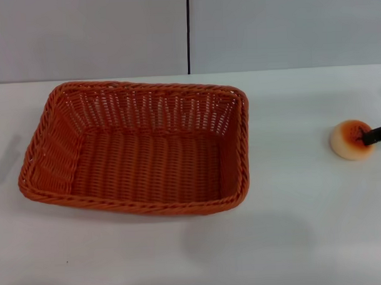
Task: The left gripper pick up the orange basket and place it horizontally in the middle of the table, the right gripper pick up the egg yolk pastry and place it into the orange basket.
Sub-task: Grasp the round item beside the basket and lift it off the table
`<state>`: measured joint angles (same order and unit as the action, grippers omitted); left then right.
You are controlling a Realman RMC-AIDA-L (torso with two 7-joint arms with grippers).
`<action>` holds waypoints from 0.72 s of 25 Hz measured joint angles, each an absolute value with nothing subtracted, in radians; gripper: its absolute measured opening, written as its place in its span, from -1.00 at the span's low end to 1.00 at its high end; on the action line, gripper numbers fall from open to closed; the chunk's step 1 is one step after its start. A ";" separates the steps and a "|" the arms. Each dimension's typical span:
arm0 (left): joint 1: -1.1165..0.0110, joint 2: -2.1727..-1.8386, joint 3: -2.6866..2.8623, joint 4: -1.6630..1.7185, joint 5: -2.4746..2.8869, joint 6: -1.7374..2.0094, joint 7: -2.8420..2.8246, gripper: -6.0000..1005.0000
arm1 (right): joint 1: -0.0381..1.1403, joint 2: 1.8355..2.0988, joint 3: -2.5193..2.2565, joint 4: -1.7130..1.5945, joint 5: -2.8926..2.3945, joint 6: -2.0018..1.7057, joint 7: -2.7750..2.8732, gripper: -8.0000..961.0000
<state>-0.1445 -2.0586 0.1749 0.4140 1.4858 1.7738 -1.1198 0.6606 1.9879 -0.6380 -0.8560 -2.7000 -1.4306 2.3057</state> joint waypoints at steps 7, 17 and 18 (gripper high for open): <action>-0.147 -2.059 0.175 0.414 1.489 1.772 -1.121 0.47 | 0.665 2.008 -0.639 -0.851 -2.672 -1.378 2.255 -0.01; -0.148 -2.059 0.174 0.414 1.488 1.769 -1.126 0.47 | 0.664 2.023 -0.640 -0.833 -2.617 -1.331 2.215 -0.25; -0.148 -2.059 0.174 0.414 1.488 1.769 -1.126 0.47 | 0.664 2.023 -0.640 -0.833 -2.617 -1.331 2.215 -0.27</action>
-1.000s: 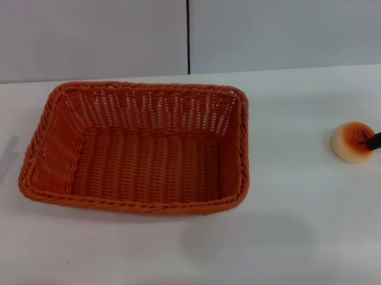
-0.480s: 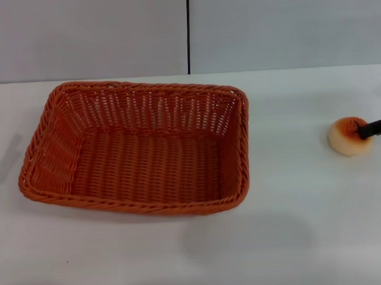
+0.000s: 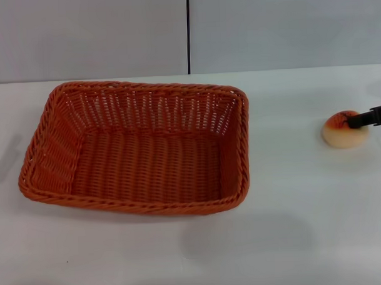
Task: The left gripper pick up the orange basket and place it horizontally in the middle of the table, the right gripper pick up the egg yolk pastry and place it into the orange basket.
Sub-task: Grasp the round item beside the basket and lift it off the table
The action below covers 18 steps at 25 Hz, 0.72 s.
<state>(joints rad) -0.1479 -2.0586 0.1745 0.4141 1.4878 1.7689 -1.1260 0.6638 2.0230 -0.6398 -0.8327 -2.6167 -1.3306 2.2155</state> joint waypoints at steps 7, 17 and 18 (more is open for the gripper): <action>-0.151 -2.059 0.172 0.414 1.485 1.763 -1.126 0.47 | 0.653 2.030 -0.638 -0.869 -2.580 -1.370 2.196 -0.58; -0.157 -2.059 0.174 0.414 1.486 1.759 -1.126 0.47 | 0.594 2.055 -0.640 -1.184 -2.300 -1.634 2.208 -0.82; -0.160 -2.059 0.174 0.414 1.488 1.760 -1.126 0.47 | 0.597 2.055 -0.642 -1.200 -2.272 -1.655 2.209 -0.83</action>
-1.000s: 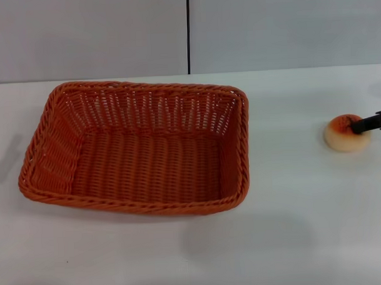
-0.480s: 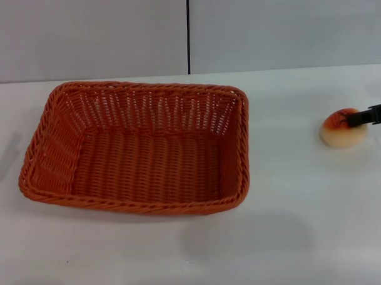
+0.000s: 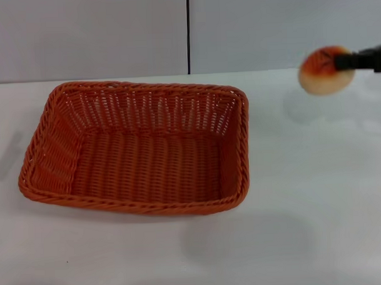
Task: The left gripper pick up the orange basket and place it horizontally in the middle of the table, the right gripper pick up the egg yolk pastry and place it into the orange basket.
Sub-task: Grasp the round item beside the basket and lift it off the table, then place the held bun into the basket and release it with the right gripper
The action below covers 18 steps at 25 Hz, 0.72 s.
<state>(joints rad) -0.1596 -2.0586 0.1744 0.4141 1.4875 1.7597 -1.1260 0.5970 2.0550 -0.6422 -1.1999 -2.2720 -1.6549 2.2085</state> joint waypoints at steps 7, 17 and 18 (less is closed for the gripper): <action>-0.169 -2.060 0.176 0.410 1.490 1.766 -1.126 0.47 | 0.641 2.043 -0.767 -1.168 -2.109 -1.688 2.166 -0.89; -0.167 -2.061 0.186 0.398 1.490 1.772 -1.126 0.47 | 0.758 2.056 -0.909 -0.961 -2.041 -1.619 2.039 -0.90; -0.166 -2.061 0.186 0.395 1.490 1.773 -1.125 0.47 | 0.765 2.057 -0.909 -0.941 -2.041 -1.608 2.023 -0.90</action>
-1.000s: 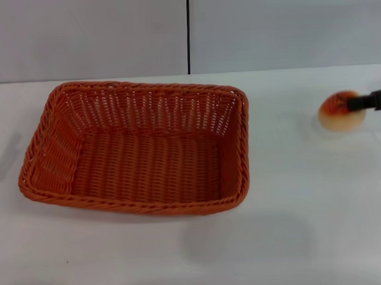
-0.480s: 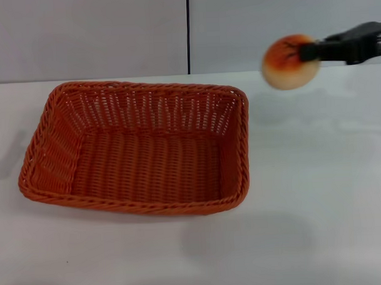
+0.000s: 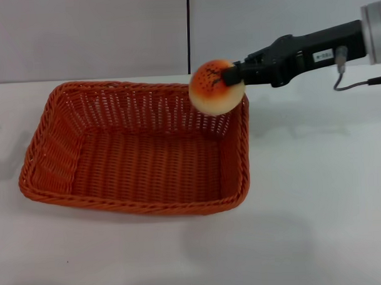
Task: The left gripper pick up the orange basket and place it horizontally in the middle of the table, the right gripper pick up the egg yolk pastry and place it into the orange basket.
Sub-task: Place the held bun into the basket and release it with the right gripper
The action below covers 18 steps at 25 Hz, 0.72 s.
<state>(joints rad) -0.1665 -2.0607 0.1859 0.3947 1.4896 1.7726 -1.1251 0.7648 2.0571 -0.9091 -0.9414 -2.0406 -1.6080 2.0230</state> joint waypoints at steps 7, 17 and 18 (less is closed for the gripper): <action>-0.167 -2.060 0.186 0.387 1.490 1.774 -1.123 0.47 | 0.757 2.066 -0.904 -0.924 -2.029 -1.562 1.994 -0.64; -0.172 -2.062 0.187 0.383 1.490 1.787 -1.067 0.47 | 0.536 2.074 -0.899 -1.004 -1.688 -1.593 1.749 0.28; -0.168 -2.062 0.188 0.375 1.490 1.800 -1.034 0.47 | 0.462 2.075 -0.898 -0.969 -1.541 -1.589 1.621 0.37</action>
<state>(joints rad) -0.1676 -2.0623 0.1880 0.3748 1.4898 1.8003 -1.0338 0.4623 2.0748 -0.8985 -0.9686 -1.5411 -1.5894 1.6211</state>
